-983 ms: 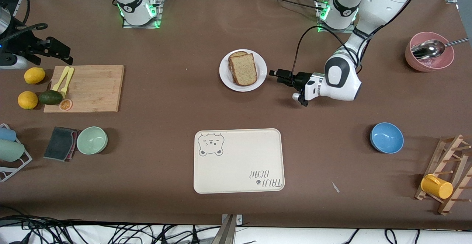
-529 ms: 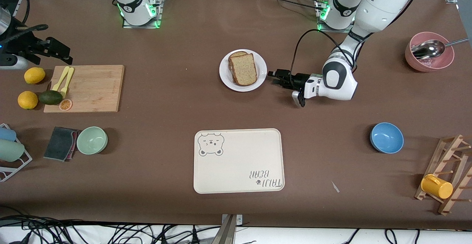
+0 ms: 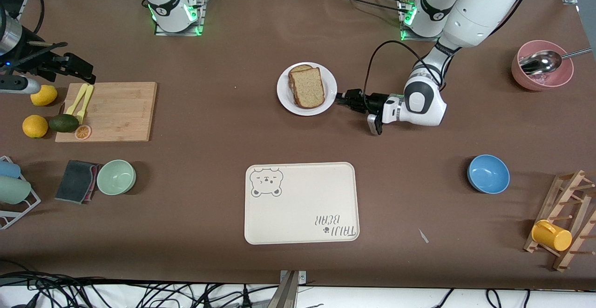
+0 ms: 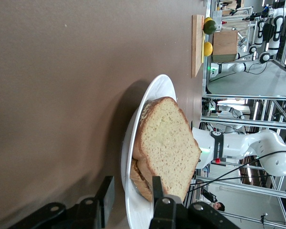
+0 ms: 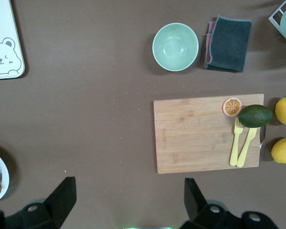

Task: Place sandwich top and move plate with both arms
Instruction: 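Grip the white plate rim with the left gripper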

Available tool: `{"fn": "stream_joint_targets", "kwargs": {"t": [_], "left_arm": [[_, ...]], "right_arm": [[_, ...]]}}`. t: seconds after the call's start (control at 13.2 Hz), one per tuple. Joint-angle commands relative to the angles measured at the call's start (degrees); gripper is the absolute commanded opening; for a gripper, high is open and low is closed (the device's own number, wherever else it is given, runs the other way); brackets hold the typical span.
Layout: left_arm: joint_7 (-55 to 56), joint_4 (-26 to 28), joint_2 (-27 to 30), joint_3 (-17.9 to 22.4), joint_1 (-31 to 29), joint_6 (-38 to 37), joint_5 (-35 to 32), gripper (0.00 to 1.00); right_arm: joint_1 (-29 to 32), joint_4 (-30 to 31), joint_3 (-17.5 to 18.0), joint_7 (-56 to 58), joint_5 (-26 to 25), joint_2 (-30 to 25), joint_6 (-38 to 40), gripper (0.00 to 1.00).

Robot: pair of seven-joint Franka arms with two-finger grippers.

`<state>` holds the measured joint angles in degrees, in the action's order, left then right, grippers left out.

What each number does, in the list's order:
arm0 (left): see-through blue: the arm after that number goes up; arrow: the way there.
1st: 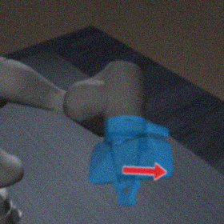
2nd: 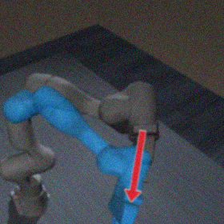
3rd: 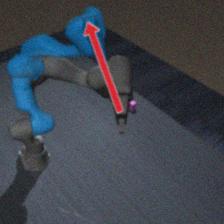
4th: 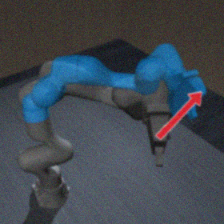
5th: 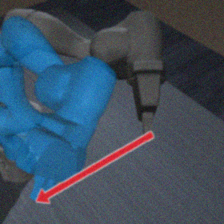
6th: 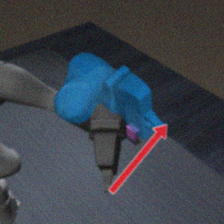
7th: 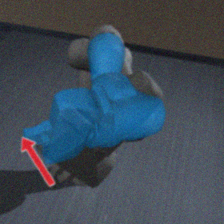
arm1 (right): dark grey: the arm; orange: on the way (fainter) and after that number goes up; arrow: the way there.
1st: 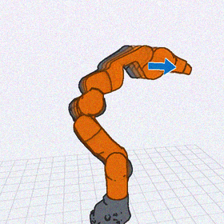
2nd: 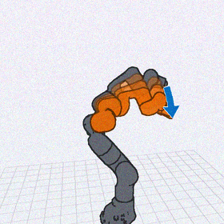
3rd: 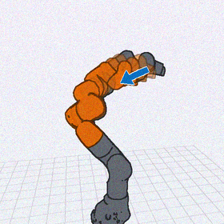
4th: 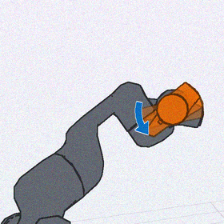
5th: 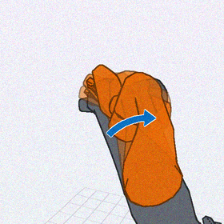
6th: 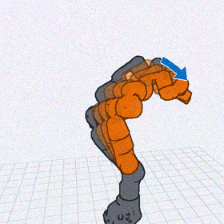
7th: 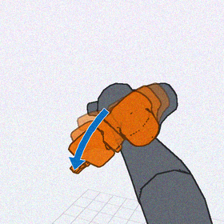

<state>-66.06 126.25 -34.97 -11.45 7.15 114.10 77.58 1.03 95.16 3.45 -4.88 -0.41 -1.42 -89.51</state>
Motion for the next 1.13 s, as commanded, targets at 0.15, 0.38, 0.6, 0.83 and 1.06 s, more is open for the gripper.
{"fn": "stream_joint_targets", "kwargs": {"t": [0.15,0.38,0.6,0.83,1.06], "left_arm": [[-0.74,-0.04,0.26,0.11,3.04,2.95,1.96,0.37],[0.23,-0.22,0.17,0.11,3.66,3.32,2.05,0.37],[0.23,-0.22,0.17,0.11,4.01,3.32,2.84,0.28],[0.23,-0.22,-0.18,0.11,5.85,3.41,4.51,0.25],[0.23,-0.04,-0.27,0.11,6.12,4.73,4.51,0.23]], "right_arm": [[-0.24,0.38,1.91,-1.45,-0.73,0.18,0.91,1.0],[-0.24,0.29,2.0,-1.45,-0.65,-0.08,0.83,1.0],[-0.24,0.2,2.09,-1.45,-0.47,0.1,0.39,1.0],[-0.24,0.29,2.09,-1.36,-0.47,0.1,0.39,1.0],[-0.24,0.38,2.09,-1.19,-0.47,0.1,0.21,1.0]]}}
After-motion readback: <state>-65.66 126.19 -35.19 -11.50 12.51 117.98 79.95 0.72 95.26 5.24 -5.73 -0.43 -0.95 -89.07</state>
